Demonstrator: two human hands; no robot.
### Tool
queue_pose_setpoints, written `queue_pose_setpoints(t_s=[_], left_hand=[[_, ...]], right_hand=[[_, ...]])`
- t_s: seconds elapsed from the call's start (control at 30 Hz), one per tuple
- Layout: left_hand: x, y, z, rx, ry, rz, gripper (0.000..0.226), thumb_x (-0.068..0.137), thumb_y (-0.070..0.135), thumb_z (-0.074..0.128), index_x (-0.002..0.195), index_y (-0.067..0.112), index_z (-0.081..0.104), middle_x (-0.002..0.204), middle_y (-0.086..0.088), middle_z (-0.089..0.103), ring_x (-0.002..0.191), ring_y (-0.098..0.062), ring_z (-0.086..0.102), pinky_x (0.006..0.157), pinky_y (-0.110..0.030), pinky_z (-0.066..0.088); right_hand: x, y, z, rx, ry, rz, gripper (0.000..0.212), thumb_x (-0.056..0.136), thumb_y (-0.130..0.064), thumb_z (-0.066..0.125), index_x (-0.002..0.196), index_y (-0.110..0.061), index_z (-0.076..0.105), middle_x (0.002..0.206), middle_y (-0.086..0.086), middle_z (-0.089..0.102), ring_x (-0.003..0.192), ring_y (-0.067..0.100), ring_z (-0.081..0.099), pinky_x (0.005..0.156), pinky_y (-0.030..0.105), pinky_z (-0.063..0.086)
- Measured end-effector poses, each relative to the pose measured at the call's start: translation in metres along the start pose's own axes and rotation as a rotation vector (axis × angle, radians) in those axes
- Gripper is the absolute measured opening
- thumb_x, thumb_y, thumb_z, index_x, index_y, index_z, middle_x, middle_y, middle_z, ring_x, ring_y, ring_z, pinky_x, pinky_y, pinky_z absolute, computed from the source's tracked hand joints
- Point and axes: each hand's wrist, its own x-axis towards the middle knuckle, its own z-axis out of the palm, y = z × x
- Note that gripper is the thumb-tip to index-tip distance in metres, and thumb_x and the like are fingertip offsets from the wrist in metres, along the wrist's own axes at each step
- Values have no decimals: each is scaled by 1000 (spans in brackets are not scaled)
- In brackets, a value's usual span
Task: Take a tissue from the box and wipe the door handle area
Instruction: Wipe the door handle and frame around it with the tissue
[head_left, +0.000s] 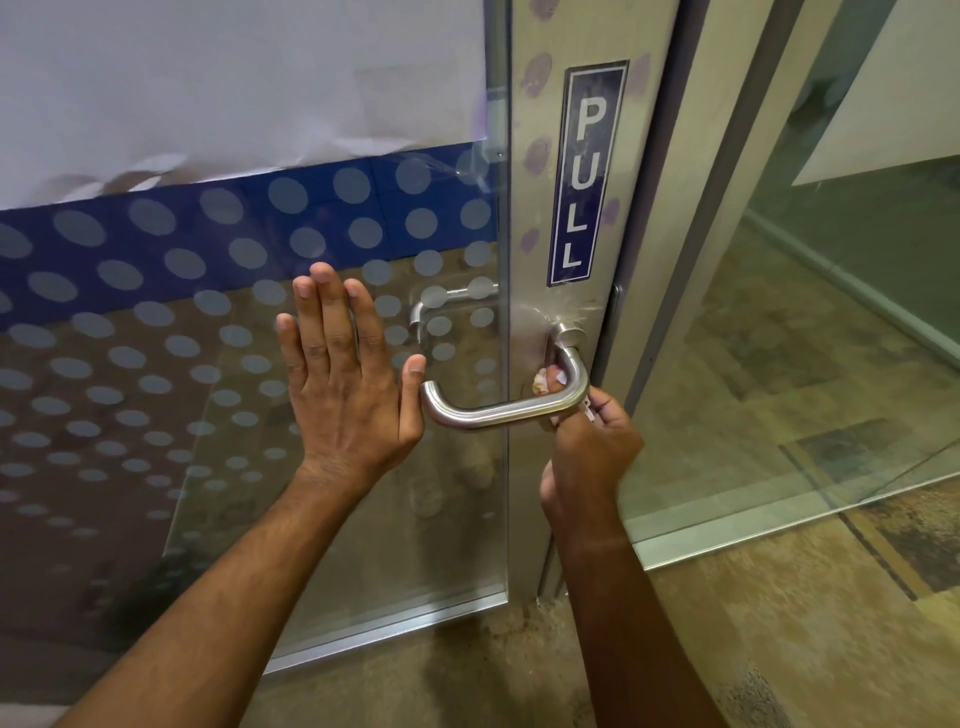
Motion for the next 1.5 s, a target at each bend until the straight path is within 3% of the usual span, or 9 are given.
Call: queue_pose_setpoints(t_s=[0.17, 0.33, 0.53, 0.77, 0.9, 1.07, 1.17, 1.3, 1.5], left_hand=[[0, 1, -2, -5, -17, -3, 88, 96, 47, 35, 151, 14, -25, 157, 1, -37, 148, -18, -28, 121, -39, -16], [0, 1, -4, -1, -21, 4, 89, 96, 46, 37, 151, 12, -23, 158, 0, -36, 149, -19, -27, 122, -39, -15], [1, 2, -3, -6, -24, -8, 93, 94, 45, 42, 151, 12, -24, 157, 1, -37, 148, -18, -28, 122, -39, -15], [1, 2, -4, -9, -37, -14, 96, 93, 44, 45, 151, 13, -25, 157, 1, -37, 148, -19, -28, 122, -40, -15], [1, 2, -4, -6, -36, -9, 95, 93, 44, 44, 151, 14, -25, 157, 1, -37, 148, -18, -28, 122, -39, -16], [1, 1, -3, 3, -26, -8, 96, 93, 43, 46, 151, 14, -25, 157, 0, -37, 148, -18, -27, 122, -39, -15], [0, 1, -2, 8, -19, -1, 93, 94, 43, 43, 151, 13, -23, 158, -1, -36, 149, -19, -27, 122, -40, -15], [0, 1, 0, 17, -8, 0, 91, 95, 44, 40, 152, 12, -22, 159, -2, -35, 149, -19, -26, 122, -40, -14], [0, 1, 1, 8, 1, -2, 90, 94, 44, 40, 152, 13, -22, 159, -1, -34, 149, -19, -25, 122, -40, -14]], right_hand=[[1, -8, -7, -33, -3, -78, 21, 82, 3, 72, 86, -17, 73, 79, 3, 76, 76, 19, 74, 60, 22, 57], [6, -26, -10, 33, -84, -156, 21, 86, 5, 66, 102, -7, 72, 92, 6, 76, 88, 24, 72, 79, 29, 58], [19, -45, -16, -347, -325, -545, 32, 84, 13, 62, 107, -8, 70, 101, 10, 72, 96, 20, 70, 88, 33, 56], [18, -18, -35, -674, -183, -769, 21, 81, 13, 62, 91, -2, 74, 83, 2, 69, 75, 13, 66, 74, 28, 56], [-1, 12, -35, -805, -35, -842, 15, 76, 13, 64, 80, -1, 69, 79, 5, 63, 69, 0, 51, 69, 1, 38], [-6, 33, -22, -831, -18, -883, 23, 62, 22, 70, 65, 2, 61, 69, 17, 54, 56, 27, 52, 57, 25, 44], [-8, 39, -13, -779, -82, -904, 37, 61, 26, 69, 85, -2, 70, 87, 22, 59, 81, 26, 56, 71, 43, 57], [-11, 48, -12, -809, -249, -1058, 43, 69, 11, 66, 112, 6, 65, 126, 16, 48, 120, 25, 47, 106, 32, 40], [5, 45, -17, -727, -176, -1097, 56, 60, 30, 69, 103, -7, 68, 112, -2, 64, 111, 7, 56, 102, 18, 41]])
